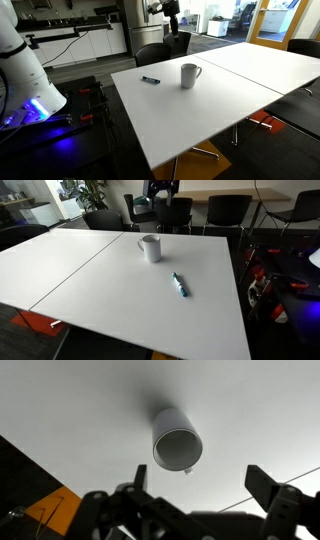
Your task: Remove the marker from the cup and put it on the table , and then move the cup to the center
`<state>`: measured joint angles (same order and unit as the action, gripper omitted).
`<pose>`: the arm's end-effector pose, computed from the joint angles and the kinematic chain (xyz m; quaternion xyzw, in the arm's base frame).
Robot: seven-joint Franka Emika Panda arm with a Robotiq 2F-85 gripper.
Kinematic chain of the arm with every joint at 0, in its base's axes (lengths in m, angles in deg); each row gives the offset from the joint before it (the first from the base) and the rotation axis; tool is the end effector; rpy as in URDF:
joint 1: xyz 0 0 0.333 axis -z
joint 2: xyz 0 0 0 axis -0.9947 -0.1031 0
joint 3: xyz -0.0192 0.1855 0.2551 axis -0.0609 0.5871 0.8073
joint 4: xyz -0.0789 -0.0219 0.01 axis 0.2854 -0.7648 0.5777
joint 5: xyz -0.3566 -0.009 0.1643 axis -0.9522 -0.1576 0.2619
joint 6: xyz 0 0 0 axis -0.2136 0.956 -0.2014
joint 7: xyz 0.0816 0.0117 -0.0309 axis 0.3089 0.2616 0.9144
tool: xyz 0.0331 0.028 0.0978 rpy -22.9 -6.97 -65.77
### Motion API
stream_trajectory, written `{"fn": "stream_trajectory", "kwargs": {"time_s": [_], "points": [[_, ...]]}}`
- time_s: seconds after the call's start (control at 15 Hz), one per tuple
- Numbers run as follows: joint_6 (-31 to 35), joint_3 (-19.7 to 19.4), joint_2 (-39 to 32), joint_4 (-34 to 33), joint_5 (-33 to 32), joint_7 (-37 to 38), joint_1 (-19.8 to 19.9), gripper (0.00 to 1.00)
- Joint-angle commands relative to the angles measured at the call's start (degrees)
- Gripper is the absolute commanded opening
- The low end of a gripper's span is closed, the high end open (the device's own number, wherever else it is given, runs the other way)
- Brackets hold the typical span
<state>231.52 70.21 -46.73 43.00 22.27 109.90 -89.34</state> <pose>0.5850 -0.0253 0.3426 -0.9522 0.2801 -0.1222 0.0052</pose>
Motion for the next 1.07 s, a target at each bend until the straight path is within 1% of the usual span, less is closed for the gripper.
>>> {"fn": "stream_trajectory", "kwargs": {"time_s": [0.0, 0.13, 0.2, 0.33, 0.6, 0.67, 1.0], "points": [[-0.8, 2.8, 6.5, 5.1, -0.7, -0.4, 0.0, 1.00], [-2.1, 4.8, 8.6, 6.5, -0.1, -1.4, 0.1, 1.00], [-3.5, 5.9, 9.4, 7.0, 1.5, -2.9, 0.3, 1.00], [-7.0, 7.5, 10.7, 7.4, 2.0, -4.0, 0.3, 1.00], [-11.7, 9.5, 12.3, 7.8, 1.7, -5.2, 0.5, 1.00], [-9.8, 9.5, 9.8, 6.1, 0.9, -3.2, 0.8, 1.00], [-10.5, 9.8, 10.4, 6.7, 0.9, -3.9, 0.8, 1.00]]}}
